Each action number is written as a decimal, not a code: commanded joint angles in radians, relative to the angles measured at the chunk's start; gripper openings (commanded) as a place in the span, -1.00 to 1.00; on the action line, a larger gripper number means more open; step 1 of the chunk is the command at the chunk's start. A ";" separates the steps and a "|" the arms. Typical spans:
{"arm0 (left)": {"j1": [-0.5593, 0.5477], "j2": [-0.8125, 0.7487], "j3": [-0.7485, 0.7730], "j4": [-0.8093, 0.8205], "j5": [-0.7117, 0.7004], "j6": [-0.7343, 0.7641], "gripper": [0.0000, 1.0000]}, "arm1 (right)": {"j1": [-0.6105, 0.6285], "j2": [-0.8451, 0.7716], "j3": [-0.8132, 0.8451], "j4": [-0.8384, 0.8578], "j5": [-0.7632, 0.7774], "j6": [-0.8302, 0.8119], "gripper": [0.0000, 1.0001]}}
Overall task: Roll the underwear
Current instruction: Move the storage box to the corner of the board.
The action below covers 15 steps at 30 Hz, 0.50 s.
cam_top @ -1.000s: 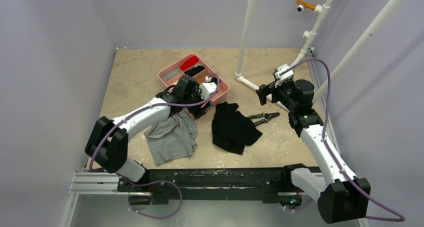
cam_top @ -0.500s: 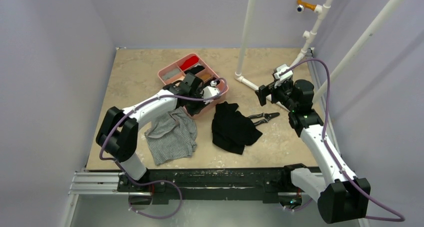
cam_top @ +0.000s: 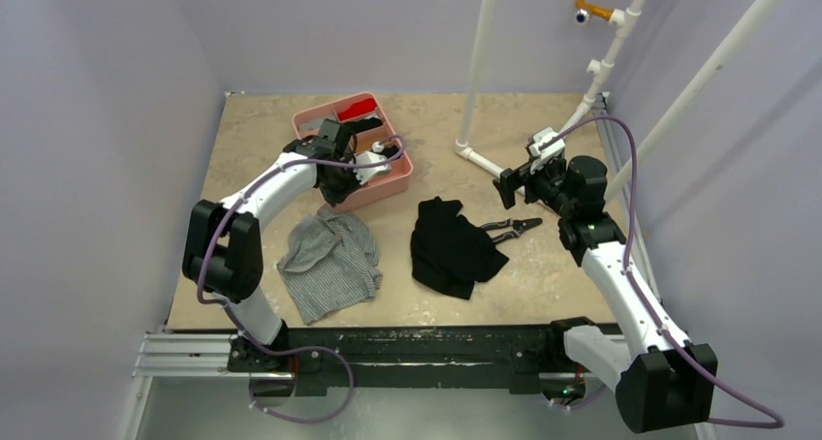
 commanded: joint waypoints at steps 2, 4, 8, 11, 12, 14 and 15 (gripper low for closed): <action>0.080 0.043 0.059 0.028 -0.118 0.045 -1.00 | -0.004 -0.006 0.014 0.011 -0.023 -0.013 0.97; 0.090 0.061 0.085 0.016 -0.134 0.041 -1.00 | -0.004 -0.006 0.014 0.009 -0.022 -0.014 0.98; 0.111 0.071 0.077 0.031 -0.185 0.076 -1.00 | -0.003 -0.010 0.014 0.008 -0.020 -0.015 0.98; 0.158 0.056 0.063 0.032 -0.195 0.106 -1.00 | -0.003 -0.011 0.012 0.009 -0.022 -0.017 0.98; 0.176 0.051 0.062 0.027 -0.199 0.116 -1.00 | -0.003 -0.011 0.013 0.010 -0.023 -0.016 0.98; 0.214 0.044 0.057 0.016 -0.205 0.150 -1.00 | -0.004 -0.008 0.013 0.008 -0.024 -0.016 0.98; 0.234 0.041 0.053 0.017 -0.210 0.166 -1.00 | -0.004 -0.008 0.013 0.008 -0.025 -0.016 0.98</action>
